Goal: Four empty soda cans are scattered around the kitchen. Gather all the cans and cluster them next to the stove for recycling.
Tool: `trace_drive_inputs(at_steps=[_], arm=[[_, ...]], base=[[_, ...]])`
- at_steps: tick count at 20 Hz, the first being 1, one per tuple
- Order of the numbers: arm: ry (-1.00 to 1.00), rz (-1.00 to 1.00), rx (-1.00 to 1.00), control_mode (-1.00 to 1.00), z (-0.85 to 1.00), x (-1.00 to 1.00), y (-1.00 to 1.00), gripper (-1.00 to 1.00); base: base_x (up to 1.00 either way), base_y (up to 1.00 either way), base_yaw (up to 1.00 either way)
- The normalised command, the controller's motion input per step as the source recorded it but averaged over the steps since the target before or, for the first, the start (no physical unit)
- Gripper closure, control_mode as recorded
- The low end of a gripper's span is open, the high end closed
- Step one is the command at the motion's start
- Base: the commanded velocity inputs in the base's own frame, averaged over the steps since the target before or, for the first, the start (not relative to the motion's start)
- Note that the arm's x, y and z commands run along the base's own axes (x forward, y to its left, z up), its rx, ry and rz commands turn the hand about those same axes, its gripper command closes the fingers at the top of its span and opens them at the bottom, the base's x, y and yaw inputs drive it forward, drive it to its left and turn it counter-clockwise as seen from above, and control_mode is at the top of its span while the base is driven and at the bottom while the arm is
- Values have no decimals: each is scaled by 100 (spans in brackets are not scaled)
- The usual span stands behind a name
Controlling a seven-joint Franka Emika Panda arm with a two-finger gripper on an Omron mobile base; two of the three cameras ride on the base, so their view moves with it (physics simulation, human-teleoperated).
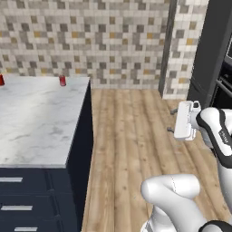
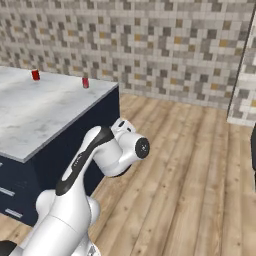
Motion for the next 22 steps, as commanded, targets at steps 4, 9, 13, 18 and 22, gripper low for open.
trace_drive_inputs(at_steps=[4, 9, 13, 18, 22], arm=[[0, 0, 0, 100, 0, 0, 0, -100], [0, 0, 0, 100, 0, 0, 0, -100], [0, 0, 0, 100, 0, 0, 0, -100], [0, 0, 0, 100, 0, 0, 0, -100], [0, 0, 0, 100, 0, 0, 0, -100]], base=[[88, -26, -15], [90, -15, -15], [95, -6, -14], [99, -3, -12], [100, 0, -9]])
